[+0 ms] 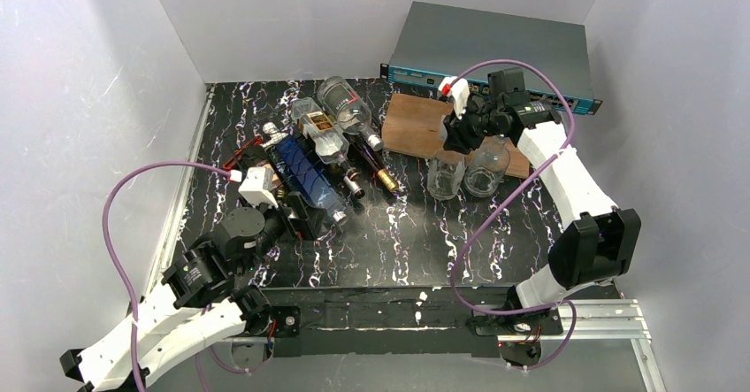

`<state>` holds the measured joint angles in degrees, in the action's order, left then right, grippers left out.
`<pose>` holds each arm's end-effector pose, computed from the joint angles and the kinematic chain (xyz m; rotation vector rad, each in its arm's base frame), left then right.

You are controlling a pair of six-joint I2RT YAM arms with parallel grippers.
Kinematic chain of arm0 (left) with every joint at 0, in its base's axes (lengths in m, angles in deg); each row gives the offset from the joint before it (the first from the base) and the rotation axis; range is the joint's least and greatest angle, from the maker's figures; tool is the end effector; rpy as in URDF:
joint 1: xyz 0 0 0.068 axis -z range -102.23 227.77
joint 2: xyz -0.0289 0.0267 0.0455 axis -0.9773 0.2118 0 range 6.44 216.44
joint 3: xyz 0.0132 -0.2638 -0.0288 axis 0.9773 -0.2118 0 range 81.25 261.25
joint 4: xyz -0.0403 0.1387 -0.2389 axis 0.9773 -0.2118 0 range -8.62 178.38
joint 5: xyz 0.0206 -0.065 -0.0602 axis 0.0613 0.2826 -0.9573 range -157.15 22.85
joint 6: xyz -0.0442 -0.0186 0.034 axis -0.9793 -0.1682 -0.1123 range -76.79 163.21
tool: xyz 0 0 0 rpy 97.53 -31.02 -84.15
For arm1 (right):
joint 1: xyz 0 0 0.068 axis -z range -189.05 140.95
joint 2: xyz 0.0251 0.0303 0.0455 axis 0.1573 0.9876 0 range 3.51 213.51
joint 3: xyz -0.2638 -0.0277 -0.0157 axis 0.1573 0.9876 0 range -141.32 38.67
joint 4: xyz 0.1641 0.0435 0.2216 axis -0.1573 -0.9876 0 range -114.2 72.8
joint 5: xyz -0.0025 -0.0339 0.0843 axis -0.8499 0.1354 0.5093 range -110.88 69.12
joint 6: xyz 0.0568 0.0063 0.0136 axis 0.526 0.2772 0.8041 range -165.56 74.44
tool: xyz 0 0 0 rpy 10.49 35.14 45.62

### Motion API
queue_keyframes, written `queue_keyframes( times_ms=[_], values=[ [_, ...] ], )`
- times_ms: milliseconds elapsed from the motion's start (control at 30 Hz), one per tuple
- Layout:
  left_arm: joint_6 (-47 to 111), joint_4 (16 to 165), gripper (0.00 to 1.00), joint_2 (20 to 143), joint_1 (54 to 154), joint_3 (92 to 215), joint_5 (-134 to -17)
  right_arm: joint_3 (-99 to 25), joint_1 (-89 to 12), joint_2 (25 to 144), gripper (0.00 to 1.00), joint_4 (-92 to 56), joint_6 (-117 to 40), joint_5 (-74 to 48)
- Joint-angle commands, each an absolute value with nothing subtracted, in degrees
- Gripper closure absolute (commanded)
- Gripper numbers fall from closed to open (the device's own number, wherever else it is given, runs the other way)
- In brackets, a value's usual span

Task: Take the wine bottle off the wine rack
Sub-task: Move the wine bottle to the center of the board.

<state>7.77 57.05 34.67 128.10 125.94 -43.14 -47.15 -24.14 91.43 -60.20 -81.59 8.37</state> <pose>0.1021 -0.0960 0.3382 -0.0597 1.8594 -0.6748 0.3374 0.1124 0.3415 -1.1928 1.9304 0.4096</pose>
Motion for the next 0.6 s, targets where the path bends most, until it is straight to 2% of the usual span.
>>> queue_keyframes(
  times_ms=[0, 567],
  values=[
    [7.65, 57.86, 0.02, 35.15, 127.79, 126.03, -42.1, -47.99, -24.12, 86.42, 0.89, -52.15, -80.96, 7.05],
    [6.75, 58.76, 0.02, 35.93, 127.82, 125.8, -42.34, -45.45, -23.21, 85.16, 0.84, -48.16, -77.46, 0.79]
  ],
)
